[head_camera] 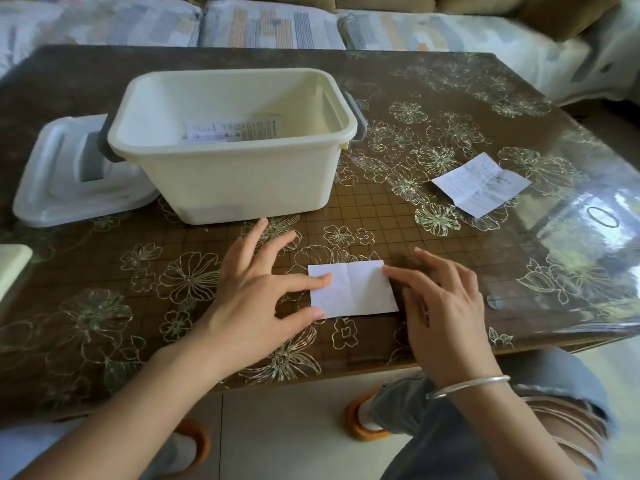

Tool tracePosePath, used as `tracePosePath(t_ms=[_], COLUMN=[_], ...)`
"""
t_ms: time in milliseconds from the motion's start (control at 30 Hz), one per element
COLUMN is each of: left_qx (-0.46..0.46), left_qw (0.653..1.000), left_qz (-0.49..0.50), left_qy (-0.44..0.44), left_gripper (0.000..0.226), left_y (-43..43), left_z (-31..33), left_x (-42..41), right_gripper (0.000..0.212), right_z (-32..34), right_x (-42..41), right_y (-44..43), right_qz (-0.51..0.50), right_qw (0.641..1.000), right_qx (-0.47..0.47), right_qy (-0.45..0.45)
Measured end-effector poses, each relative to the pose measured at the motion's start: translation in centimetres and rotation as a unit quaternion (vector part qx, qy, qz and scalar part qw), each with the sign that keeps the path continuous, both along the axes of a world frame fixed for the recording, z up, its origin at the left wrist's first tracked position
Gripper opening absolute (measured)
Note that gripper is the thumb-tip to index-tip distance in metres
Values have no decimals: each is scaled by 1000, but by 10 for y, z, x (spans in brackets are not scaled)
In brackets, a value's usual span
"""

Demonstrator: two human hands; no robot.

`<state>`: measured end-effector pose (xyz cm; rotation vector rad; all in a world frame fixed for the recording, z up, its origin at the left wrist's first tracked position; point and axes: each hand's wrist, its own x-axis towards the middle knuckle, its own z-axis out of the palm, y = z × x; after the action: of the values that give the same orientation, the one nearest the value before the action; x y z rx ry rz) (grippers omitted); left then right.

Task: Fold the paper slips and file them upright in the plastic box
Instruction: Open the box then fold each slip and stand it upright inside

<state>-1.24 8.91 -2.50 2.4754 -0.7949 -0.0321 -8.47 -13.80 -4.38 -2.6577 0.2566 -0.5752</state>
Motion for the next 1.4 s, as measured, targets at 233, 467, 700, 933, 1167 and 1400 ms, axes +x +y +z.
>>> tracePosePath(t_ms=[233, 467, 700, 933, 1167, 1400], left_qx=[14, -1, 22, -6, -58, -62], left_qw=[998, 996, 999, 1000, 998, 982], left_qz=[27, 38, -22, -10, -32, -54], left_qy=[-60, -79, -26, -28, -9, -170], left_gripper=[38, 38, 39, 48, 49, 29], left_y=[-18, -19, -5, -9, 0, 8], left_z=[-1, -10, -7, -1, -2, 1], left_x=[-6, -9, -1, 0, -3, -6], right_gripper=[26, 22, 28, 11, 10, 15], right_z=[19, 8, 26, 34, 26, 23], right_x=[5, 6, 17, 24, 9, 2], right_y=[32, 34, 17, 19, 24, 25], right_qz=[77, 85, 185, 337, 258, 213], right_qw=[993, 994, 978, 883, 907, 970], right_qx=[-94, -72, -73, -312, -299, -14], right_qy=[-9, 20, 54, -92, -147, -113])
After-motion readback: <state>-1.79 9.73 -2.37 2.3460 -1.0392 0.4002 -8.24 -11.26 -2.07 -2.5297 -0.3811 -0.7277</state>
